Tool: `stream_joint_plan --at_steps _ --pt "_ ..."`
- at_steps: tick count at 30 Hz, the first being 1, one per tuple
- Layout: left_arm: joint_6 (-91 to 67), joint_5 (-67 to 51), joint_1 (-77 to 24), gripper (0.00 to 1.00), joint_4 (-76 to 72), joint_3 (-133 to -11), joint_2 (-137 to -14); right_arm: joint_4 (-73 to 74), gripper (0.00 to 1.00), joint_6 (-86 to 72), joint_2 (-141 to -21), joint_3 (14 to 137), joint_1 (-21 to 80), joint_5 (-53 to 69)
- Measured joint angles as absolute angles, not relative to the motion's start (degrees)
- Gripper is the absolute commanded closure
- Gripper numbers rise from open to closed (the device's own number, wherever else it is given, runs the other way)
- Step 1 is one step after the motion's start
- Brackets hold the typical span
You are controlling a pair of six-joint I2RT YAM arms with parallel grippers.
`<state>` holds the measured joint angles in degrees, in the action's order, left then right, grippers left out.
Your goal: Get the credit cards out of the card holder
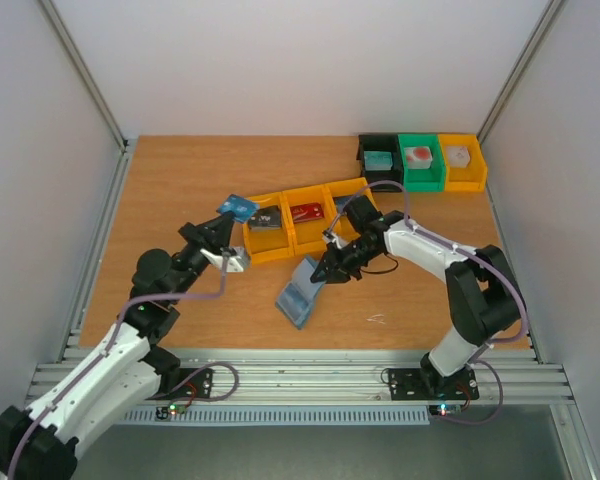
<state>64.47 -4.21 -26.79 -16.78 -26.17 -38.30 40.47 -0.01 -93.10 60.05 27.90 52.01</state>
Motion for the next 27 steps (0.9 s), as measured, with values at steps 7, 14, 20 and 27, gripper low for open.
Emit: stream_joint_plan --at_steps 7,14,20,27 --pt "94.52 -13.63 -27.49 1.0 -33.34 -23.29 -42.0 47.75 0.4 3.77 -95.31 63.31 27.22 41.47" --pt "105.54 -18.83 -29.1 1.0 -39.13 -23.33 -42.39 62.65 0.37 8.4 -89.69 80.84 28.12 18.98" --pt "108.25 -19.59 -30.2 1.0 -39.75 -23.62 -43.79 48.62 0.18 9.74 -73.23 84.38 33.95 33.39" --pt "108.9 -20.58 -31.77 1.0 -40.12 -23.7 -44.75 29.12 0.19 4.49 -76.88 85.78 39.09 41.63"
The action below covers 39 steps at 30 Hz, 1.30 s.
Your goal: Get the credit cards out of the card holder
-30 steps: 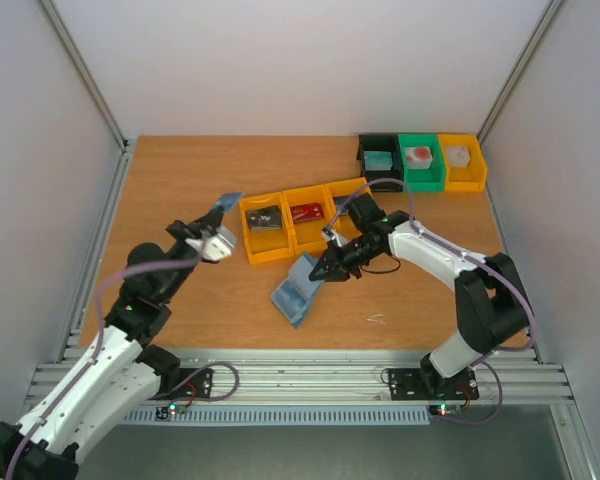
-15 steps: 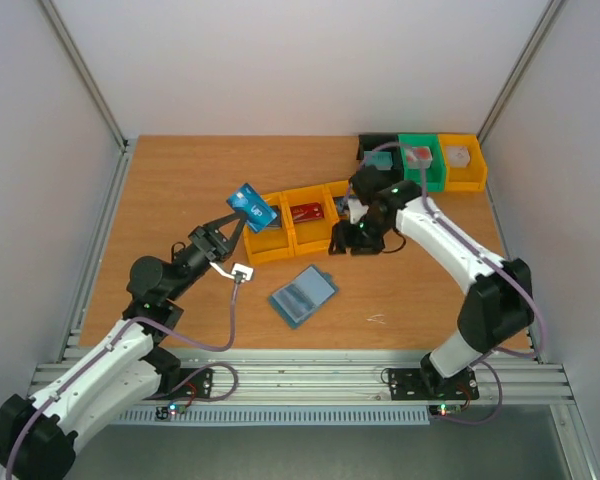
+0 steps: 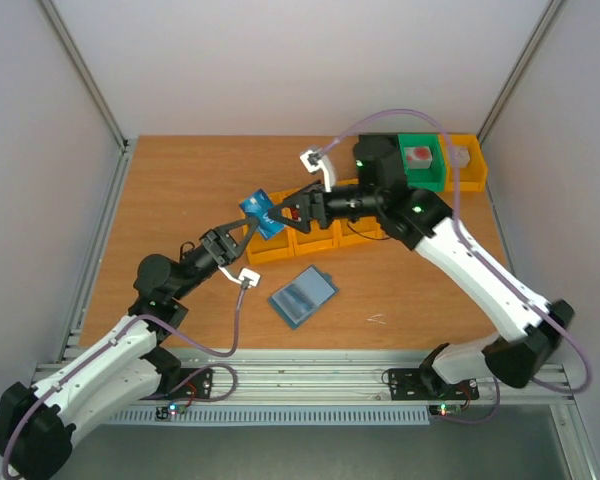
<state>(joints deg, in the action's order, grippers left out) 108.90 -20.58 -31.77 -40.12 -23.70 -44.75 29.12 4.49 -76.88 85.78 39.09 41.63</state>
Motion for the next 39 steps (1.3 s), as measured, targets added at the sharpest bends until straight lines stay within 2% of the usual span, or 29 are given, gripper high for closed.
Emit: stream_joint_plan --at_steps 4,6,8,9,11,12,13,14,17,21,25,29,33,35,39 --pt "109.08 -20.78 -32.4 1.0 -40.1 -23.77 -45.01 27.88 0.34 3.55 -83.44 85.89 39.68 42.83" --pt "109.14 -20.64 -32.51 1.0 -40.07 -23.86 -45.01 27.9 0.59 3.27 -84.82 85.84 39.99 43.68" --pt "109.34 -20.53 -32.56 1.0 -40.07 -24.03 -45.04 27.66 0.93 3.2 -84.71 85.76 40.12 44.77" --pt "109.49 -20.56 -32.56 1.0 -40.05 -24.1 -45.04 27.44 0.98 3.03 -84.53 85.76 40.14 45.3" --pt "109.71 -20.56 -32.62 0.97 -40.07 -24.27 -45.04 27.2 0.99 2.92 -83.9 85.73 40.14 46.17" --pt "109.75 -20.56 -32.69 0.82 -40.07 -24.45 -44.97 27.07 0.99 2.76 -83.57 85.6 40.05 46.81" --pt "109.73 -20.62 -32.77 0.51 -40.12 -24.47 -44.88 27.07 0.99 2.87 -83.24 85.49 40.01 47.0" --pt "109.65 -20.73 -32.91 0.37 -39.75 -24.53 -44.6 27.49 0.99 3.49 -82.85 85.36 39.94 47.68" --pt "106.37 -20.16 -33.04 0.26 -34.02 -24.64 -41.93 32.93 0.99 7.86 -82.02 86.5 39.42 48.42" --pt "89.38 -19.22 -32.99 0.3 -8.62 -32.91 -35.53 50.0 0.99 18.57 -82.87 95.94 38.94 45.39" --pt "66.24 -26.09 -32.36 0.32 11.77 -45.54 -35.18 63.55 0.99 29.04 -84.07 104.62 39.94 40.91" --pt "43.22 -36.67 -32.08 0.28 19.81 -47.05 -36.12 72.62 0.99 37.93 -84.31 106.13 43.16 37.39" --pt "22.28 -44.03 -31.4 0.24 19.53 -46.92 -39.92 77.95 0.99 44.53 -85.03 107.24 47.48 32.97" --pt "14.15 -46.28 -31.07 0.3 18.26 -46.74 -41.3 79.96 0.99 47.46 -85.8 108.84 50.24 30.96" --pt "1.61 -50.35 -30.48 0.56 15.86 -46.7 -42.09 82.96 0.99 52.12 -87.39 112.18 54.15 27.81"
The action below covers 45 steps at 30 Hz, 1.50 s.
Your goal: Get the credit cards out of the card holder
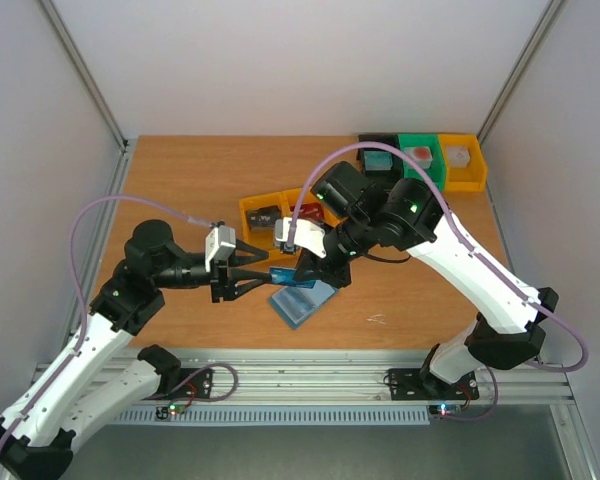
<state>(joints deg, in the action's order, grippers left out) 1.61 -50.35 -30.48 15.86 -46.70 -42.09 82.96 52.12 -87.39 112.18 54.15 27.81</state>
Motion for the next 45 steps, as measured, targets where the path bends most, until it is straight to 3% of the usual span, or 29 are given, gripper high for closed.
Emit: stream_joint_plan --at_steps 10,11,13,15,17,19,21,26,31,37,45 --pt "-7.53 -56.25 -30.5 0.69 12.49 -46.7 -43.09 84.27 0.99 55.29 -89.06 116.66 55.75 23.11" --pt "-7.7 -56.27 -30.61 0.73 12.43 -46.7 -43.31 84.29 0.99 55.35 -89.14 116.88 55.9 22.83" --pt "-8.36 -56.27 -31.0 0.94 12.14 -46.7 -43.68 84.31 0.99 55.42 -89.49 117.23 56.25 22.65" --pt "-8.95 -56.27 -31.4 1.0 11.9 -46.72 -43.97 84.4 0.97 55.44 -90.04 117.71 56.53 22.85" --pt "-8.71 -56.4 -31.59 1.0 11.84 -46.74 -44.05 84.42 0.81 55.35 -90.41 118.02 56.55 22.81" --pt "-8.82 -56.12 -31.64 1.0 11.7 -46.76 -44.01 83.74 0.56 55.44 -90.21 117.91 56.51 22.39" --pt "-9.89 -54.76 -31.48 1.0 11.6 -46.85 -44.03 79.83 0.46 55.61 -88.77 116.09 56.75 20.43" --pt "-18.87 -46.87 -27.18 1.0 5.28 -47.7 -45.1 57.98 0.36 60.45 -77.32 99.2 56.9 6.37" --pt "-37.5 -37.41 -21.08 1.0 -5.56 -49.76 -50.04 22.15 0.33 83.26 -67.59 78.54 56.8 -1.39" --pt "-55.46 -30.65 -17.89 1.0 -14.98 -53.08 -60.69 -10.79 0.41 109.54 -78.37 73.56 54.72 -2.83" --pt "-64.55 -31.14 -15.03 1.0 -22.76 -56.73 -70.22 -27.18 0.4 117.91 -84.82 71.18 45.98 0.01"
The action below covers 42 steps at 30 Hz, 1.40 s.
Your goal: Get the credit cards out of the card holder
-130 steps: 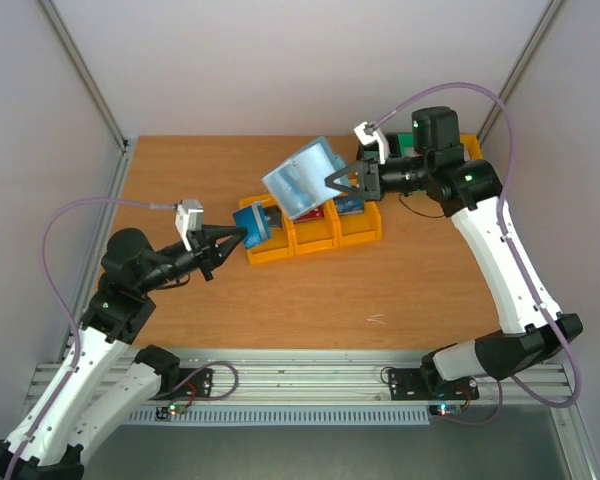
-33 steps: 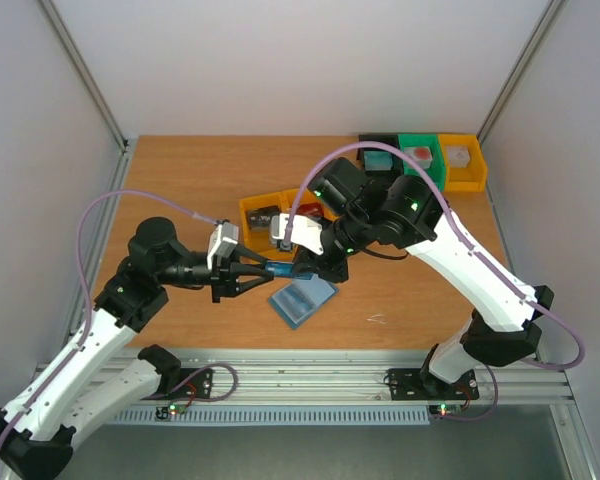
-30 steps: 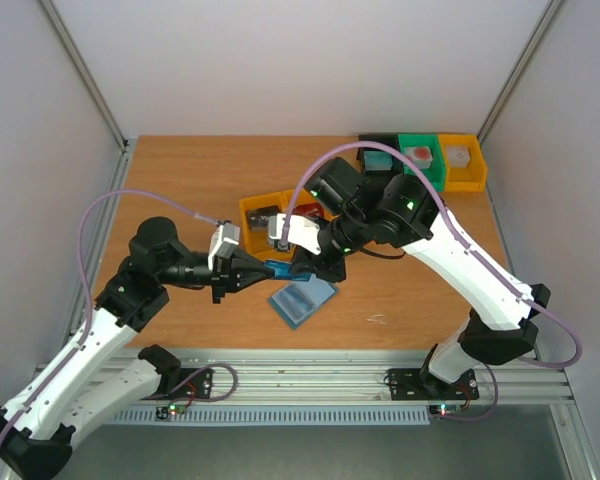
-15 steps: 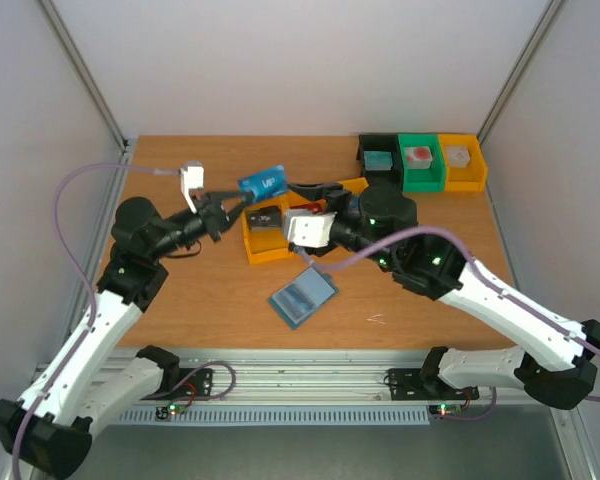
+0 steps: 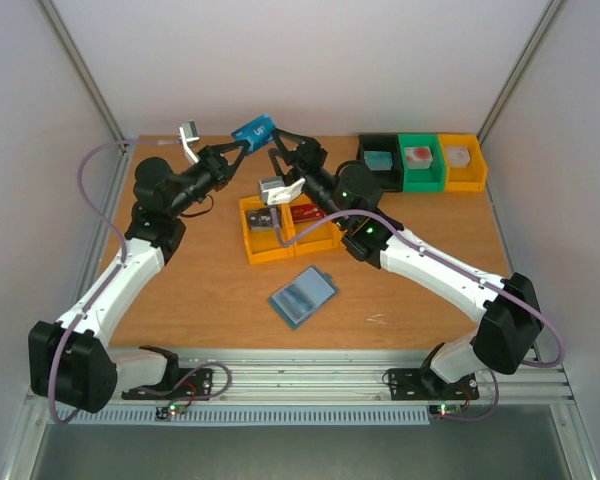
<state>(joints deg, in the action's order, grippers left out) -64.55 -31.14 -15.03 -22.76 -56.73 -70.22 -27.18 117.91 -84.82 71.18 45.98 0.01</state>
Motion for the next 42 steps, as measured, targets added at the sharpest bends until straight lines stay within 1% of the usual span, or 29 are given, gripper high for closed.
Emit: stream_joint_plan --at_steps 2,7,14,18,20,22,23,25,27,28,29,30,31,32,33,35,36,38,39,42 --pt "-65.45 -31.53 -14.66 1.0 -24.34 -56.99 -71.31 -28.6 0.41 118.45 -84.82 70.39 45.58 0.08" --pt "-66.26 -32.38 -14.41 1.0 -27.44 -57.45 -73.12 -31.59 0.46 119.39 -86.63 69.08 44.69 1.89" --pt "-66.15 -32.75 -14.48 1.0 -28.51 -58.17 -74.17 -38.68 0.68 120.03 -96.51 71.64 41.95 3.92" --pt "-66.22 -32.99 -14.39 1.0 -28.53 -58.17 -74.74 -40.71 0.69 120.14 -97.34 73.1 41.67 4.64" --pt "-66.22 -33.15 -14.5 1.0 -28.64 -58.17 -74.72 -41.54 0.72 120.11 -97.34 73.93 41.67 4.78" --pt "-66.26 -33.21 -14.68 1.0 -28.67 -58.19 -74.76 -42.13 0.79 120.14 -97.34 74.41 41.67 4.86" --pt "-66.26 -33.26 -14.76 1.0 -29.02 -58.22 -74.76 -42.13 0.84 120.27 -97.38 74.54 41.67 4.95" --pt "-66.26 -33.43 -14.83 1.0 -29.26 -58.5 -74.76 -42.13 0.97 120.46 -97.58 74.74 41.67 5.04" --pt "-66.28 -33.45 -14.87 1.0 -29.71 -58.52 -74.76 -41.95 0.99 120.42 -97.71 74.74 41.67 5.15" --pt "-66.54 -33.47 -14.87 0.97 -29.82 -58.63 -74.76 -42.0 0.99 120.49 -97.8 74.74 41.67 5.15" --pt "-66.7 -33.5 -14.87 0.81 -29.82 -58.7 -74.76 -42.06 0.99 120.62 -97.82 74.74 41.67 5.15" --pt "-66.94 -33.47 -14.87 0.55 -29.82 -58.7 -74.76 -42.06 0.99 120.62 -97.82 74.74 41.67 5.04" --pt "-66.67 -33.52 -14.87 0.25 -29.85 -58.72 -74.76 -42.06 0.99 120.6 -97.82 74.74 41.67 4.75" --pt "-66.52 -33.47 -14.87 0.04 -29.87 -58.7 -74.76 -42.0 0.99 120.57 -97.82 74.74 41.67 4.34" --pt "-66.46 -33.34 -14.87 0.01 -29.74 -58.63 -74.74 -41.74 0.99 120.55 -97.8 74.74 41.67 3.31" --pt "-65.89 -32.58 -14.87 0.01 -29.5 -57.8 -74.39 -38.98 0.99 120.51 -97.23 74.87 41.67 0.36" --pt "-65.3 -31.73 -14.85 0.01 -29.28 -56.8 -73.91 -34.33 0.99 120.51 -96.49 75.42 41.52 -1.61" --pt "-63.94 -29.56 -14.52 0.0 -27.83 -53.74 -72.16 -19.55 0.99 117.51 -94.37 78.43 40.42 -3.79" --pt "-62.57 -27.9 -14.31 0.01 -26.26 -51.62 -71.0 -9.32 0.99 113.67 -93.06 81.47 38.92 -3.64" --pt "-58.74 -21.89 -13.13 0.01 -21.26 -47.22 -68.51 10.28 0.99 104.42 -89.95 87.55 33.47 -0.38"
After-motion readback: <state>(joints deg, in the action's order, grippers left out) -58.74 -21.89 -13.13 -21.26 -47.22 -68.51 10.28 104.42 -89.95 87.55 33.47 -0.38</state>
